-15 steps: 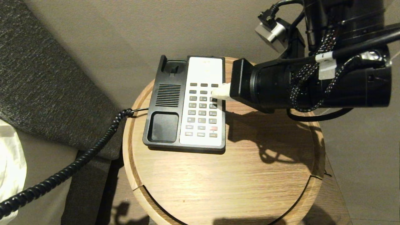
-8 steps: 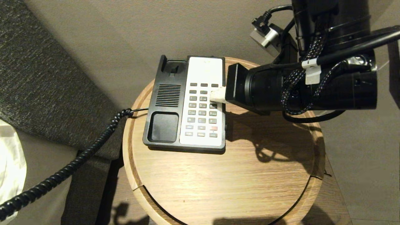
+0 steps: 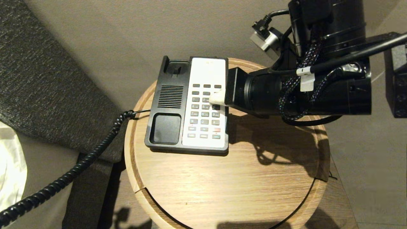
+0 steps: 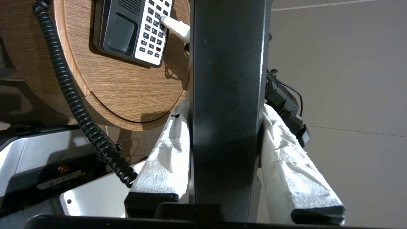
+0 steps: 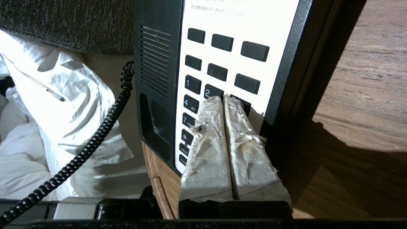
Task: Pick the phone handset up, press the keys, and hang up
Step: Dial the number
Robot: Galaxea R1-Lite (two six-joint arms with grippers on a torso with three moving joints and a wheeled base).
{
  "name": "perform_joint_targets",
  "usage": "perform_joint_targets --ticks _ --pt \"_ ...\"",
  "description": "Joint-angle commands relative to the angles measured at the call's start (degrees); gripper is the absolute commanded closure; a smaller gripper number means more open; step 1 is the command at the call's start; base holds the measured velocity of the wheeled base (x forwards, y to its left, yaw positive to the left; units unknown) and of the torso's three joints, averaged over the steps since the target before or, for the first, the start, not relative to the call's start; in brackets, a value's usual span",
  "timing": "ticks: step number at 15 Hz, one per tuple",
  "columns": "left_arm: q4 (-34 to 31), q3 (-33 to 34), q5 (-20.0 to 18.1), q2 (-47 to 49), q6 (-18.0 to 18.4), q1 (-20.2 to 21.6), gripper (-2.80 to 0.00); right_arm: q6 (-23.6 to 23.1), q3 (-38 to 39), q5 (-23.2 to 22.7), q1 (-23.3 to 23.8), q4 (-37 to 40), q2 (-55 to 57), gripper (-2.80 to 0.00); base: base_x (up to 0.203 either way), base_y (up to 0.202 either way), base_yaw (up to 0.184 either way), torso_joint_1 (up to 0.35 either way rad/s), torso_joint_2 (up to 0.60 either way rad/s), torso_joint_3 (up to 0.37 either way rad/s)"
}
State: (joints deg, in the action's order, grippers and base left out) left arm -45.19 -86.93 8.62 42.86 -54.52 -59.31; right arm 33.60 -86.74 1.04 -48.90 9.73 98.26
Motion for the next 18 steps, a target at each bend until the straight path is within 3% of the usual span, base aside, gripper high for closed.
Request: perform_joint_targets --ticks 1,15,18 --pt "-0.3 0.1 0.1 -0.1 -0.3 0.0 0.0 0.0 -0.4 0.1 0.0 0.2 -0.1 0.0 0.0 0.0 0.0 0.0 0.0 0.0" --pt "-0.3 2.1 0.2 -1.6 -0.4 0.0 0.0 -0.4 -0.3 0.1 0.0 0.3 -0.3 0.0 0.0 0.0 0.0 0.0 0.0 0.0" --pt "-0.2 2.1 0.2 -1.6 -0.3 0.0 0.0 -3.7 0.4 0.1 0.9 0.3 -0.8 0.0 0.0 0.0 0.0 0.0 0.0 0.0"
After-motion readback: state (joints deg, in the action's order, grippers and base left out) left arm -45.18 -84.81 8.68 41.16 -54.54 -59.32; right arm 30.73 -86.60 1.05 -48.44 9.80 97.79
